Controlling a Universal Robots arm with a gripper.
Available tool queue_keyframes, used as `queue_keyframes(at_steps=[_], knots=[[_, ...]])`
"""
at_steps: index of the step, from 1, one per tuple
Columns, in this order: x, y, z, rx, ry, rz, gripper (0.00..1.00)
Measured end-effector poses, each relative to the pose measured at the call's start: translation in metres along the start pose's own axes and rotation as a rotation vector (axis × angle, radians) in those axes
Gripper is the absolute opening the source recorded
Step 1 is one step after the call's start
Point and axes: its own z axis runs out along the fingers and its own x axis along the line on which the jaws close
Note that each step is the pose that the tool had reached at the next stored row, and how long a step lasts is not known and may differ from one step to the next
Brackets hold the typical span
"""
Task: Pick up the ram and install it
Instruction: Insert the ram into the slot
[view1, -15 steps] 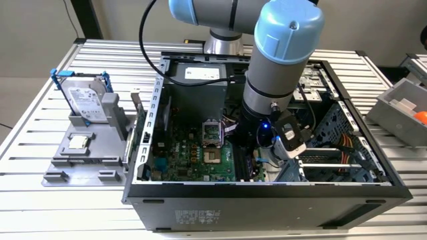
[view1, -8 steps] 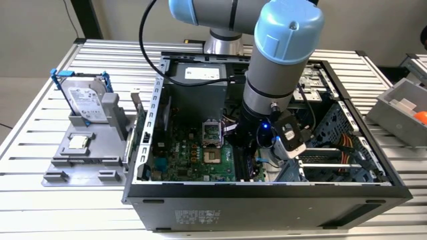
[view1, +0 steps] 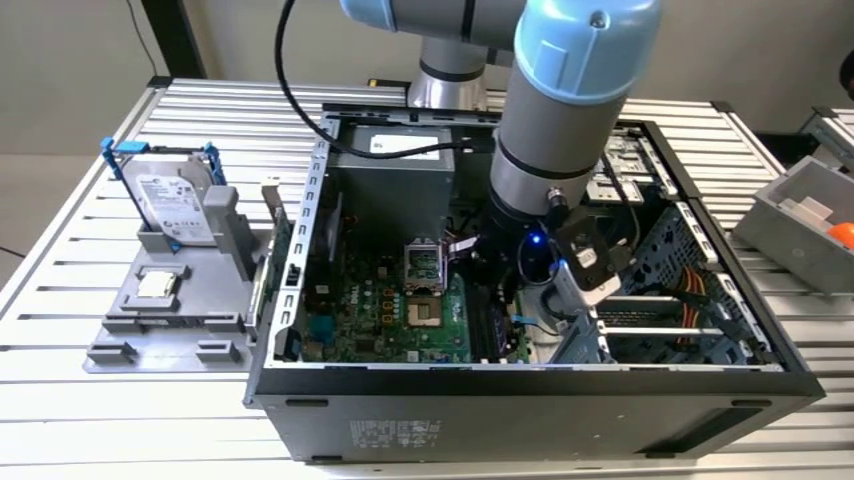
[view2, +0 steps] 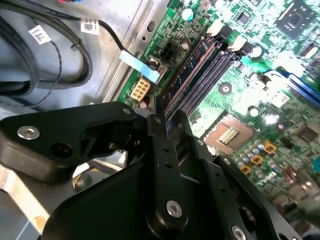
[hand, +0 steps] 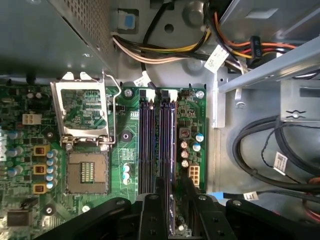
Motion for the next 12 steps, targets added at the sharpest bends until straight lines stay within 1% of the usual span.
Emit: queue_keyframes(at_steps=[2, 5, 6, 9, 10, 12], knots=[[-0.0003, 0.0003, -0.0064, 0.0001, 0.0, 0.0, 1.0], [-0.0006, 0.0007, -0.0132, 0.0001, 0.0, 0.0, 1.0], [-0.0007, 0.0007, -0.0146, 0.0, 0.0, 0.0, 1.0], [-0.0007, 0.0008, -0.0146, -0.0002, -0.0001, 0.0, 1.0], [-0.0007, 0.0008, -0.0146, -0.0002, -0.0001, 0.0, 0.0], [-0.0007, 0.0007, -0.0147, 0.0, 0.0, 0.0, 0.0]])
